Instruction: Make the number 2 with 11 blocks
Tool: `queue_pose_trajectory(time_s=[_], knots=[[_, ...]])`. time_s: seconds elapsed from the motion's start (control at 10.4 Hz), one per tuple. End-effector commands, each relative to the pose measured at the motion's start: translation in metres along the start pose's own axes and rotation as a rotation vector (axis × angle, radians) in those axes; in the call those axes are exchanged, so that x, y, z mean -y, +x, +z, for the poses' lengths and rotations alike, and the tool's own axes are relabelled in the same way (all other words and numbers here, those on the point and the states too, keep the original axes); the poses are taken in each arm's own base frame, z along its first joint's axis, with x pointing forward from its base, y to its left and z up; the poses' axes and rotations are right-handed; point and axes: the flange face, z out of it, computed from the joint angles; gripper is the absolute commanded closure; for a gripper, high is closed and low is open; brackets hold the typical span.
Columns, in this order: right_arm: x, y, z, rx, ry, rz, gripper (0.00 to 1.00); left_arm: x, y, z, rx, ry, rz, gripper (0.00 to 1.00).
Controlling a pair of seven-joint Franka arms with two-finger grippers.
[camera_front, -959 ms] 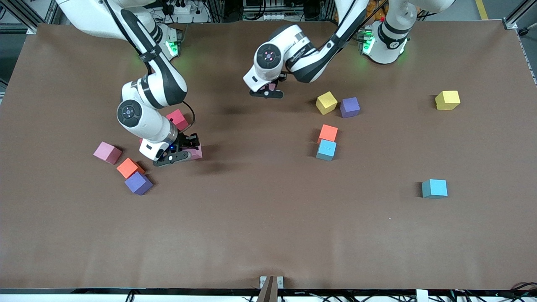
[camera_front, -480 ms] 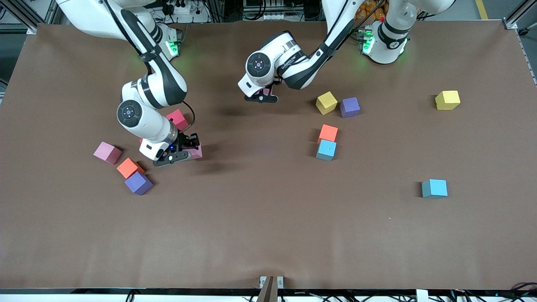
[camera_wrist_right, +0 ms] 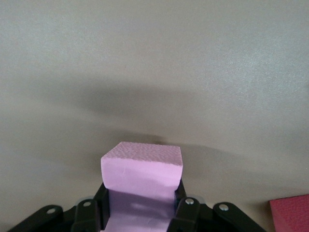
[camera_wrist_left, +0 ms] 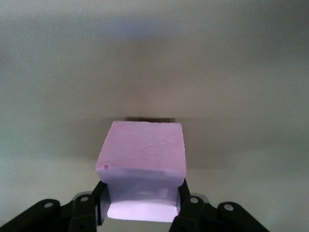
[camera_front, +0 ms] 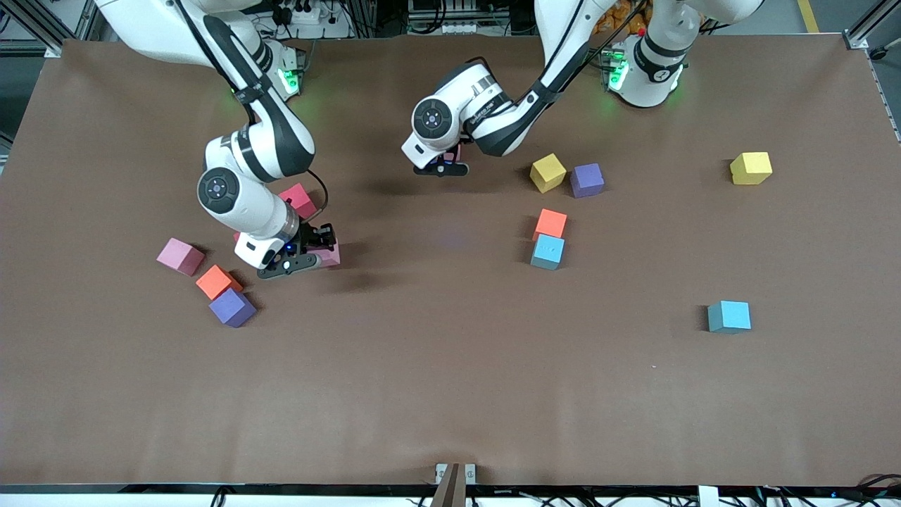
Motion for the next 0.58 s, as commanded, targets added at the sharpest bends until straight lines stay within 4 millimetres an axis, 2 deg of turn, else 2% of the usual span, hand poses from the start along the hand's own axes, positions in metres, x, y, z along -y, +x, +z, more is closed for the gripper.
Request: queue_pose_trajectory(time_s=[0.0, 0.48], knots=[[0.004, -0.001, -0.001, 0.003, 0.007, 0.019, 0.73, -0.01, 0.006, 0.001, -0.008, 0.016, -0.056, 0.99], [0.006, -0.001, 0.0, 0.003, 0.007, 0.015, 0.73, -0.014, 0.002, 0.011, -0.001, 0.029, -0.051, 0.96]])
